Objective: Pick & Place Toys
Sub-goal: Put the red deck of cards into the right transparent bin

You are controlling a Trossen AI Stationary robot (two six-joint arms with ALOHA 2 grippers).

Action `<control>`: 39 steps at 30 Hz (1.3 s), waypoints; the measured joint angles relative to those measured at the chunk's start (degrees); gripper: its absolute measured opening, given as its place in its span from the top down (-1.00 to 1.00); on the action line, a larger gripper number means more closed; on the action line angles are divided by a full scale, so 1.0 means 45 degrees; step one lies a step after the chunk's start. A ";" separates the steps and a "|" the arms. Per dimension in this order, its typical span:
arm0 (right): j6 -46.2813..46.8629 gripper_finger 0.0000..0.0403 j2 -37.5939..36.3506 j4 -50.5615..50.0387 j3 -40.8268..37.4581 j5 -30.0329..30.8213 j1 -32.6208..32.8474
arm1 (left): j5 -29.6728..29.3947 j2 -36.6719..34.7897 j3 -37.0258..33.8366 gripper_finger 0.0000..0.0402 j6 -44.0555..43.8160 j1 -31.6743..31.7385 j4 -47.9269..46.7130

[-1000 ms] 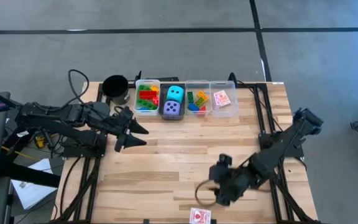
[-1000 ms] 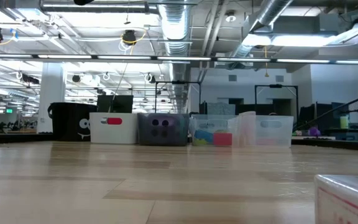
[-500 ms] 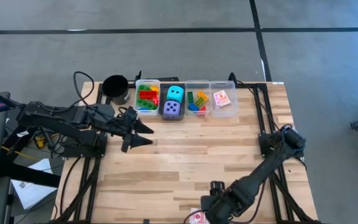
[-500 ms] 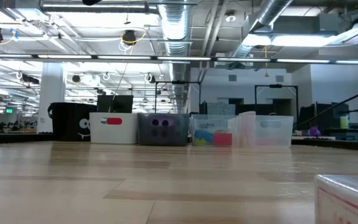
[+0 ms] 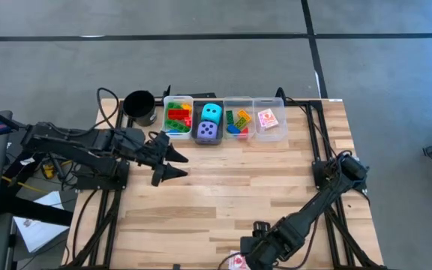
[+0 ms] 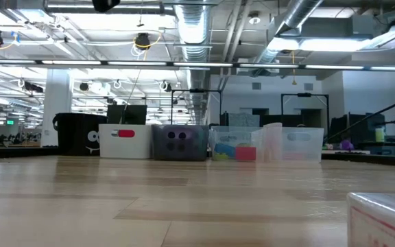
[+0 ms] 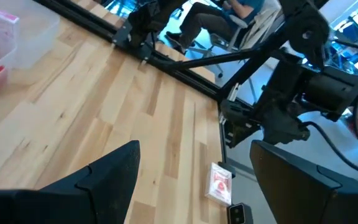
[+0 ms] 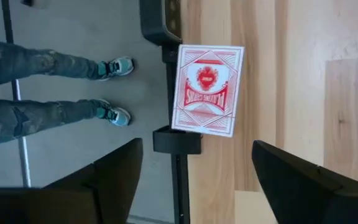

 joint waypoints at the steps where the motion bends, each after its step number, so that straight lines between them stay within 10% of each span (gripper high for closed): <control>1: 0.0046 -0.47 0.0000 0.0001 0.0000 -0.0139 -0.0095 | 0.0006 -0.0001 0.0000 -0.49 0.0064 -0.0004 0.0051; 9: 0.0662 -0.95 0.0284 0.0419 0.0014 -0.1002 -0.0732 | 0.0006 -0.0005 0.0000 -0.49 0.0381 0.0001 0.0103; 24: 0.0896 -0.97 0.2669 0.1228 -0.0010 -0.4055 -0.0764 | 0.0016 -0.0005 0.0000 -0.49 0.0410 0.0001 0.0105; 39: 0.0700 -0.98 0.2691 0.1278 -0.0005 -0.2880 -0.0772 | 0.0018 -0.0010 0.0000 -0.49 0.0371 -0.0004 0.0101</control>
